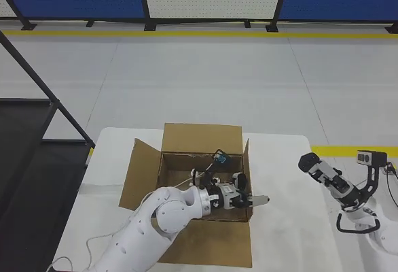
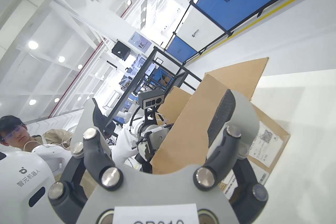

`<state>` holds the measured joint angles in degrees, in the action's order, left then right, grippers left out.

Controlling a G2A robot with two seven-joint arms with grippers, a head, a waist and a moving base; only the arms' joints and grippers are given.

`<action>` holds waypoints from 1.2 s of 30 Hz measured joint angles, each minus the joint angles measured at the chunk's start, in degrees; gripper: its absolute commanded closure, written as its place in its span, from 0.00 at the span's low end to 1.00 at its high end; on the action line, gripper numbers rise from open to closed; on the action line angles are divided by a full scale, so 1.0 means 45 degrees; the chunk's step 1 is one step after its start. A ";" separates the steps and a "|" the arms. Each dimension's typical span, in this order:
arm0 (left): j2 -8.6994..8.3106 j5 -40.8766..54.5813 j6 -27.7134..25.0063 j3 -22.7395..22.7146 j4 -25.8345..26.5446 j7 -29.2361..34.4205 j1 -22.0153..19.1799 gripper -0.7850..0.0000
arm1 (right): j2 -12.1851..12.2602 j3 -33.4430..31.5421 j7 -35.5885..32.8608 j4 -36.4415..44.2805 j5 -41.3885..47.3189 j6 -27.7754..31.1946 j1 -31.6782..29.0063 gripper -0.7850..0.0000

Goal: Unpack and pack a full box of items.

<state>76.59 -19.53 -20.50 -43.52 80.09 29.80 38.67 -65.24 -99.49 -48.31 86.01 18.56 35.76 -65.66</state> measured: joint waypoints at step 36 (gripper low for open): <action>0.2856 -0.0715 0.0855 0.3061 -0.4953 0.0261 -0.3126 0.00 | 0.0626 -0.0482 -0.0892 -0.2375 0.1339 0.0592 0.0844 0.00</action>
<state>89.44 -22.75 -16.65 -29.75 57.80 30.98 24.60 -62.43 -101.66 -52.32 75.33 24.59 38.43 -61.86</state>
